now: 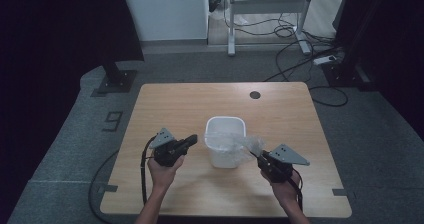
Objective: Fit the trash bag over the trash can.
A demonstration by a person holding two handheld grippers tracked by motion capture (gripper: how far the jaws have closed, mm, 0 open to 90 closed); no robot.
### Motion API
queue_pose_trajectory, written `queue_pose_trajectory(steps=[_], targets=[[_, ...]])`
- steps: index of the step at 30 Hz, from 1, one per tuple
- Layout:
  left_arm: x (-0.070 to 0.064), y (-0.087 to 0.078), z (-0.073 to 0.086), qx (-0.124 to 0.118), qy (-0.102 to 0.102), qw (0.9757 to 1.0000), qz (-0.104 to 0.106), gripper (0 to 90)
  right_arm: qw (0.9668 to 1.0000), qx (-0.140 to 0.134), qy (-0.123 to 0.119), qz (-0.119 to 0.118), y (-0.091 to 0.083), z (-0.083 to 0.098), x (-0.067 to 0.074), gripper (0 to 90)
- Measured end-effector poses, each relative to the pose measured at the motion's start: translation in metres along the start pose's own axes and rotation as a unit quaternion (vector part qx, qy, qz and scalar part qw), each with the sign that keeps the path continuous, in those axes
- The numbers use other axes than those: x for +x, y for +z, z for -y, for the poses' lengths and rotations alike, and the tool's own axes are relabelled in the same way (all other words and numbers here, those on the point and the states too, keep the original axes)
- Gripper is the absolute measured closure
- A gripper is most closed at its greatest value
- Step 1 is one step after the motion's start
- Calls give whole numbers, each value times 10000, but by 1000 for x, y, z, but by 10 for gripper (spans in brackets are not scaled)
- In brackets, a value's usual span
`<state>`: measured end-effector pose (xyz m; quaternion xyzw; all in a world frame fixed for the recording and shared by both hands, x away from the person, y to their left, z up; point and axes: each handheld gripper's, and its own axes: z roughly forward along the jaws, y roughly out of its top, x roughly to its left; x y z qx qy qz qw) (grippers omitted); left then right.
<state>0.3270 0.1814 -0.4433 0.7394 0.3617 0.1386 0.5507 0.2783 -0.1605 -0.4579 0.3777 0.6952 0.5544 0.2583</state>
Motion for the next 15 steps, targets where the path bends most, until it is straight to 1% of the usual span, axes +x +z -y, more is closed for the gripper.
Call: queue_pose_trajectory(steps=[3,5,6,8,9,12,15], targets=[[0,0,0,55,1,10000,28,900,10000,-21,-1,1,0,2,1,887],[-1,0,0,22,-12,10000,38,891,10000,-8,13,8,0,2,0,878],[-1,-1,-1,-14,-31,10000,43,869,10000,-19,7,14,0,2,-1,876],[-4,-2,-4,-100,-28,9999,-1,776,10000,-43,35,-4,1,1,-1,876],[-5,-2,-7,-115,-10,9999,15,724,10000,-65,-13,-4,1,0,-2,875],[-11,-3,-18,-188,94,9998,15,612,9999,-62,-71,-35,1,-3,0,876],[-18,-2,-31,-211,270,9994,80,556,9999,-44,-123,-61,2,-5,1,876]])
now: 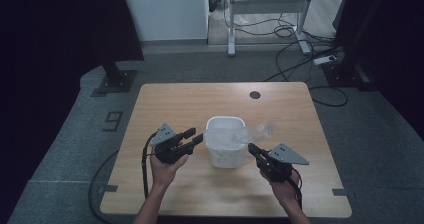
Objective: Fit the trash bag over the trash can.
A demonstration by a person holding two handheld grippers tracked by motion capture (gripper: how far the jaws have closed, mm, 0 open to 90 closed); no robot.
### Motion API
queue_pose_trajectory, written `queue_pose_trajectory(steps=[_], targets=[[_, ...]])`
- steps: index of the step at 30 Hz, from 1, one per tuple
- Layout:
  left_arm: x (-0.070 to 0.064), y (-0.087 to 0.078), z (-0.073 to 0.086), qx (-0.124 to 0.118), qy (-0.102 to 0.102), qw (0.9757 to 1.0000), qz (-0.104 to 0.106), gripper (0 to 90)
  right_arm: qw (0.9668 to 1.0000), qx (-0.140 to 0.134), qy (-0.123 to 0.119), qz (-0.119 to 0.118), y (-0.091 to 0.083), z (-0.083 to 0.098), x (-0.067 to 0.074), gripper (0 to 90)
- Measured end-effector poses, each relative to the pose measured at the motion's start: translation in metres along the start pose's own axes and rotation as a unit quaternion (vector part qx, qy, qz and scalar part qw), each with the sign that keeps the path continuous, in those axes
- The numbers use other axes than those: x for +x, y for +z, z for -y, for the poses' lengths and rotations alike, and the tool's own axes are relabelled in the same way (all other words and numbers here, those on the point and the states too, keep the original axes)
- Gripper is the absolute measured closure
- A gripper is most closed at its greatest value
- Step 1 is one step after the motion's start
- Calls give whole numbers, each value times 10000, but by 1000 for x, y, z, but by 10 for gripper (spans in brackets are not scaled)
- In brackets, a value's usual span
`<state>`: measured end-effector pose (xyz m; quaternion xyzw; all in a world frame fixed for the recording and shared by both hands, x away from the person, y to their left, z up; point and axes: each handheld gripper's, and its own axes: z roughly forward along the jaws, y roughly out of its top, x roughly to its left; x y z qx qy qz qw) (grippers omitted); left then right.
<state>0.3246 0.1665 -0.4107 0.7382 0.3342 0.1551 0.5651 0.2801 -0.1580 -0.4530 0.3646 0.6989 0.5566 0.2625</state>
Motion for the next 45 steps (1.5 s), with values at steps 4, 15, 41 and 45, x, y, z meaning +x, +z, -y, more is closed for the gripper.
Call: queue_pose_trajectory(steps=[4,15,41,45], targets=[[-7,11,-16,216,206,9994,153,483,10000,21,-32,-25,1,-1,0,877],[-13,57,-31,972,615,9930,281,624,9998,8,-119,-133,-1,-6,1,877],[-26,52,-26,756,563,9955,-57,900,9980,253,-401,-417,17,-59,33,583],[-25,51,-24,739,559,9956,-103,900,9975,354,-555,-258,29,-55,35,823]])
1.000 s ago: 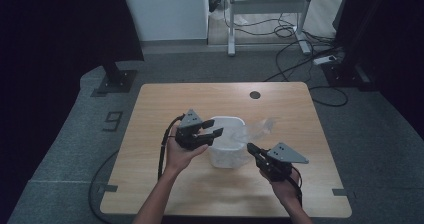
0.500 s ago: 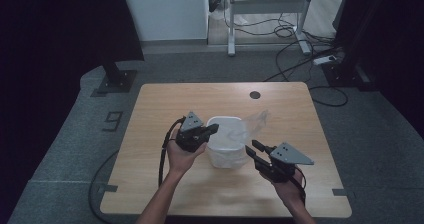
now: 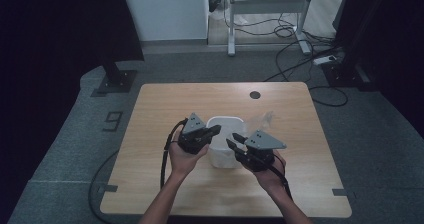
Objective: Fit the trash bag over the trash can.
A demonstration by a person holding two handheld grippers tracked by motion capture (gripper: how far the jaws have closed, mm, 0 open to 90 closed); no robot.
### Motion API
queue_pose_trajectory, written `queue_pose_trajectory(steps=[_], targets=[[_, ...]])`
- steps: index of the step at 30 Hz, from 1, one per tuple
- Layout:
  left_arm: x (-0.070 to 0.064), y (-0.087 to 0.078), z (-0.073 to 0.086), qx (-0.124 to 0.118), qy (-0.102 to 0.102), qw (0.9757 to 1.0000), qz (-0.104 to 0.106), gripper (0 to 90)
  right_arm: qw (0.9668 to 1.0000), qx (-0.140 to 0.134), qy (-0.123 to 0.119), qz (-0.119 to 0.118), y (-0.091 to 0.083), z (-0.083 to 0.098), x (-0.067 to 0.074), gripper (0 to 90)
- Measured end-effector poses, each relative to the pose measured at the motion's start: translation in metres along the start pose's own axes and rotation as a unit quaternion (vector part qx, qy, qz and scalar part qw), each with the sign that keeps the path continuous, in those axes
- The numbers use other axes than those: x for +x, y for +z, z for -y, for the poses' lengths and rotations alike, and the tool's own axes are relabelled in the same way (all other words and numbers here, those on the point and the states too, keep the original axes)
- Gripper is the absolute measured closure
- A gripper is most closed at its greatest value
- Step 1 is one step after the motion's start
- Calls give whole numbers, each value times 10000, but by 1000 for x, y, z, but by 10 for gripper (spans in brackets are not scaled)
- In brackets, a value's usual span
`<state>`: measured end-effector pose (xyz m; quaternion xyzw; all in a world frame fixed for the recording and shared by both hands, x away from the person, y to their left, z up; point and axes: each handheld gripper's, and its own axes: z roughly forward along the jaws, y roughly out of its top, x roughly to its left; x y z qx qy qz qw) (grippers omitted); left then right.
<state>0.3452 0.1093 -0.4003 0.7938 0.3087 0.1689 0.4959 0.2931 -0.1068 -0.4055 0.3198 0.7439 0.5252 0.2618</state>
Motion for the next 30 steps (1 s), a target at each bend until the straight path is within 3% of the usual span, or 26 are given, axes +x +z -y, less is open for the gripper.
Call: queue_pose_trajectory(steps=[1,7,16,22,30], targets=[[1,-1,1,0,2,10000,-24,900,10000,-55,-11,53,1,1,-1,886],[18,-10,8,-82,-287,9994,-150,900,9988,-302,220,332,-10,11,-15,895],[39,-14,23,-41,-634,9976,-256,900,9949,-163,801,594,-17,39,-48,895],[49,-11,30,-29,-776,9967,-250,900,9930,-137,931,707,-11,48,-59,895],[53,-12,38,-32,-782,9967,-218,900,9921,-158,987,754,-4,56,-64,895]])
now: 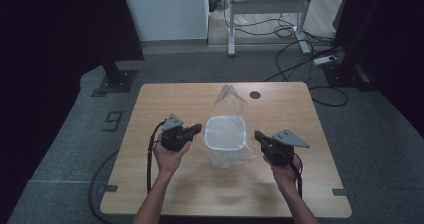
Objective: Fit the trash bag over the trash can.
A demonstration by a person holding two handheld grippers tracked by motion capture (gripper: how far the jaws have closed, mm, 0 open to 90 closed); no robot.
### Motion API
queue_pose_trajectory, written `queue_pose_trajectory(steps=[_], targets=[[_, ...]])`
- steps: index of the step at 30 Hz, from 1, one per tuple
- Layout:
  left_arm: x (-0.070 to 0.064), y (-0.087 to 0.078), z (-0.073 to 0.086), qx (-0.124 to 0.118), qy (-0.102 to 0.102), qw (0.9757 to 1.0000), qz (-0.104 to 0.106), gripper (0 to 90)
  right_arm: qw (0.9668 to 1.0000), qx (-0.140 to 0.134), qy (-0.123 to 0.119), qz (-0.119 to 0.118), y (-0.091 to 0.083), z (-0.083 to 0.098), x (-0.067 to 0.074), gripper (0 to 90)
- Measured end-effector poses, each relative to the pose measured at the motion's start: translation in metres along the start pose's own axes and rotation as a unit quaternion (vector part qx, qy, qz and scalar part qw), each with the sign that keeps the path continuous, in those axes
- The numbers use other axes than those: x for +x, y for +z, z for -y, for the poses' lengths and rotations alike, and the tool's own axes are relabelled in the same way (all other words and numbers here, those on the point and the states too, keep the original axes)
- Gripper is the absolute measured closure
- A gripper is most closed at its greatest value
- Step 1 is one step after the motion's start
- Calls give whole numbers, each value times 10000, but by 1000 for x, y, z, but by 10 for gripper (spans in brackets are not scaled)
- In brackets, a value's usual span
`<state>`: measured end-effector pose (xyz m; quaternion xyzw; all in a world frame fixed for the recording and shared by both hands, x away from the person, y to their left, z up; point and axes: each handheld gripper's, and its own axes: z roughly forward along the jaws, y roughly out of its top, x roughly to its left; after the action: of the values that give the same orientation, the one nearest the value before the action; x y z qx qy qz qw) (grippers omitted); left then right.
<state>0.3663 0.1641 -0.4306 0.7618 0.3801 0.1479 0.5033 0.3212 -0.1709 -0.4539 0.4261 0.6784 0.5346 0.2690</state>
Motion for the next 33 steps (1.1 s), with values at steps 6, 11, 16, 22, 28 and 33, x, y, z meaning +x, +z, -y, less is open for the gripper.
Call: queue_pose_trajectory(steps=[6,11,16,22,28,33], targets=[[5,4,3,98,-64,9999,3,900,10000,88,20,0,6,5,-1,895],[7,8,6,142,-100,9998,8,900,9999,126,21,22,10,8,-2,895],[7,12,9,163,-112,9998,48,900,9998,191,53,38,15,12,-4,895],[8,16,12,214,-129,9997,63,900,9996,257,75,41,22,17,-5,895],[7,19,13,278,-96,9995,81,900,9994,332,100,53,26,23,-6,895],[8,21,15,287,-105,9995,74,900,9993,368,103,56,29,28,-6,895]])
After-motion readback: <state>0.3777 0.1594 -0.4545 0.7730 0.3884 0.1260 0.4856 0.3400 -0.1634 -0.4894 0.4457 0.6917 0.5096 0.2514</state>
